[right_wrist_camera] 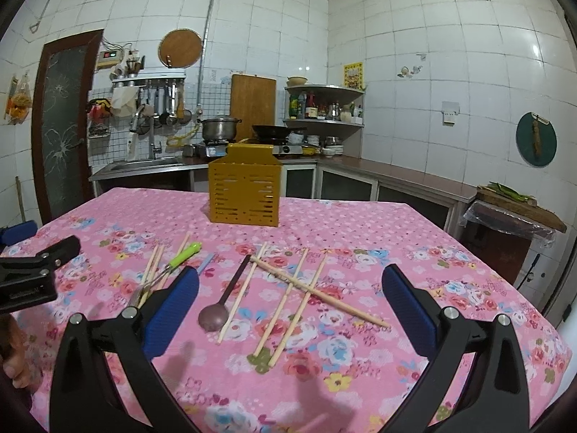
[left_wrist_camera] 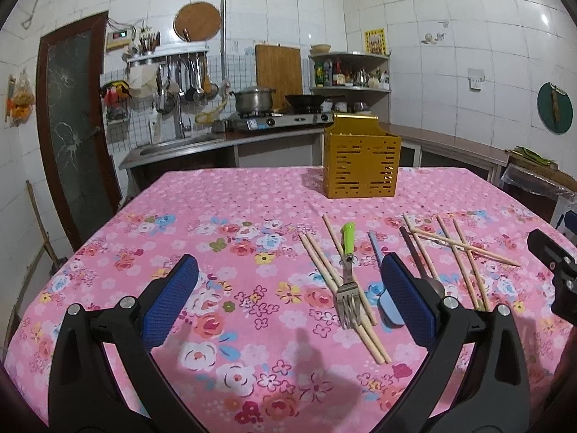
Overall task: Organize utensils
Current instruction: 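Lower the left tool to a wooden chopstick and close on it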
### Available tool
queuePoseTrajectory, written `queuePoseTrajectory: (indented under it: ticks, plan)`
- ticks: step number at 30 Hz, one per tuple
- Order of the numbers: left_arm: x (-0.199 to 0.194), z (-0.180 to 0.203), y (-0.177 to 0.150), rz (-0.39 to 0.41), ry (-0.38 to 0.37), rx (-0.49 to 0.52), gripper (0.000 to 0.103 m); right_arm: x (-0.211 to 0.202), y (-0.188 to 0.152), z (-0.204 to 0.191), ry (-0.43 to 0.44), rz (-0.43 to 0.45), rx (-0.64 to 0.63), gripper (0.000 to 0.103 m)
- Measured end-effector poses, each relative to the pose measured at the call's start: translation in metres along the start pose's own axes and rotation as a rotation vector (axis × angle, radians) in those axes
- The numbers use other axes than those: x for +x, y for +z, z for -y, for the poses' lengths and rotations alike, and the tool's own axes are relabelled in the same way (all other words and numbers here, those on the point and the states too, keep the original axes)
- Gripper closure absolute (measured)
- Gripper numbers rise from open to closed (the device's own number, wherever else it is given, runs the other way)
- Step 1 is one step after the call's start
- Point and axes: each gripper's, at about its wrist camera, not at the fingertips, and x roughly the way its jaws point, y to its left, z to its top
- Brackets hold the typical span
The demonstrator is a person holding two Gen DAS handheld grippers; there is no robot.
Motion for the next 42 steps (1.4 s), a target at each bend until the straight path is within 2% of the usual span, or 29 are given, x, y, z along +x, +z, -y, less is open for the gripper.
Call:
queuePoseTrajectory:
  ticks: [4, 9, 17, 23, 30, 33, 38, 41, 42]
  plan:
    - [0.020, -0.003, 0.018, -0.075, -0.017, 0.005, 0.005, 0.022, 0.015, 0.008, -0.037, -0.064, 0.014, 0.004]
    - [0.056, -0.013, 0.038, -0.192, -0.040, -0.032, 0.005, 0.042, 0.027, 0.015, -0.088, -0.083, 0.012, 0.004]
    - [0.107, -0.010, 0.055, -0.277, -0.044, -0.041, 0.005, 0.106, 0.034, 0.030, -0.099, -0.233, 0.048, 0.004]
    - [0.156, -0.008, 0.050, -0.371, -0.040, -0.048, 0.005, 0.157, 0.029, 0.034, -0.143, -0.347, 0.026, 0.004]
    - [0.198, -0.021, 0.035, -0.473, -0.040, -0.142, 0.005, 0.203, 0.018, 0.047, -0.182, -0.449, 0.036, 0.004]
    - [0.205, -0.021, 0.029, -0.496, -0.026, -0.145, 0.005, 0.218, 0.009, 0.051, -0.206, -0.483, 0.037, 0.004]
    - [0.211, -0.017, 0.030, -0.498, -0.020, -0.114, 0.006, 0.232, 0.002, 0.053, -0.189, -0.532, 0.063, 0.004]
    - [0.215, -0.015, 0.031, -0.512, -0.034, -0.108, 0.015, 0.237, 0.002, 0.052, -0.189, -0.543, 0.064, 0.005]
    - [0.216, -0.015, 0.031, -0.519, -0.041, -0.106, 0.021, 0.239, 0.003, 0.052, -0.188, -0.545, 0.067, 0.005]
